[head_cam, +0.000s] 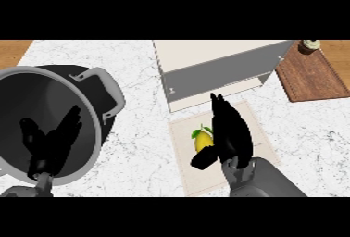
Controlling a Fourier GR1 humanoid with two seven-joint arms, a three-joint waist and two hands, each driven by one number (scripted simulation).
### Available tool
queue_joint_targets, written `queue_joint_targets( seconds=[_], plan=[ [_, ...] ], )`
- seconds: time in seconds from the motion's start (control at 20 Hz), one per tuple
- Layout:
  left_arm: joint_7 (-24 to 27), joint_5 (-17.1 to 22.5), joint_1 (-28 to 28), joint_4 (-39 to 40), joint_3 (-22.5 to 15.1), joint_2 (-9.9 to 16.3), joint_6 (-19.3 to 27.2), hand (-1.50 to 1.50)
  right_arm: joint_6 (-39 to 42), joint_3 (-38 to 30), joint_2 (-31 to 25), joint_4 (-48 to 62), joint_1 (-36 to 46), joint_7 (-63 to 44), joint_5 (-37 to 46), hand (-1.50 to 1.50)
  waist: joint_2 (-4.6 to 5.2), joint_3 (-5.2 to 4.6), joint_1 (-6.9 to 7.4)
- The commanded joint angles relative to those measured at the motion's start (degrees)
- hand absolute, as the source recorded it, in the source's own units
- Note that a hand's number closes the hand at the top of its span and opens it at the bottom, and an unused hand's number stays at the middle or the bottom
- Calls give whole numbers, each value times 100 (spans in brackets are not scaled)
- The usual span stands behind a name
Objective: Pick the lemon from the placemat and place it in the tiered shelf
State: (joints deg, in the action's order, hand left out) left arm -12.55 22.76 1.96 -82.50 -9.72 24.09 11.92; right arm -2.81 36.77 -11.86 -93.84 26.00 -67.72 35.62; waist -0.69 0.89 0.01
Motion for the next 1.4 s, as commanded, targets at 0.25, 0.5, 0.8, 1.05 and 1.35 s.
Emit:
queue_joint_targets(
  seconds=[0.25, 0.5, 0.8, 1.05, 1.35],
  plan=[
    [-214, -88, -111, 223, -55, -164, -14, 0, 158, -122, 567, 394, -181, -803, 725, -150, 61, -93, -35],
    [-255, -61, 114, 477, 80, -229, -92, 0, 230, -156, 988, 834, -148, -810, 1147, -150, 71, -96, -47],
    [-63, -71, 15, 515, 187, -201, -334, 0, 228, -559, 913, 1238, -274, -371, 1490, -150, 76, -94, -39],
    [-129, -249, -23, 439, 70, -454, -157, 0, -368, -519, 1177, 1860, -421, 40, 1840, -150, 80, -91, 6],
    [-126, -355, -43, 483, 141, -523, -202, 0, -51, -1070, 1033, 1825, -209, 569, 1678, -150, 76, -91, -17]
  ],
)
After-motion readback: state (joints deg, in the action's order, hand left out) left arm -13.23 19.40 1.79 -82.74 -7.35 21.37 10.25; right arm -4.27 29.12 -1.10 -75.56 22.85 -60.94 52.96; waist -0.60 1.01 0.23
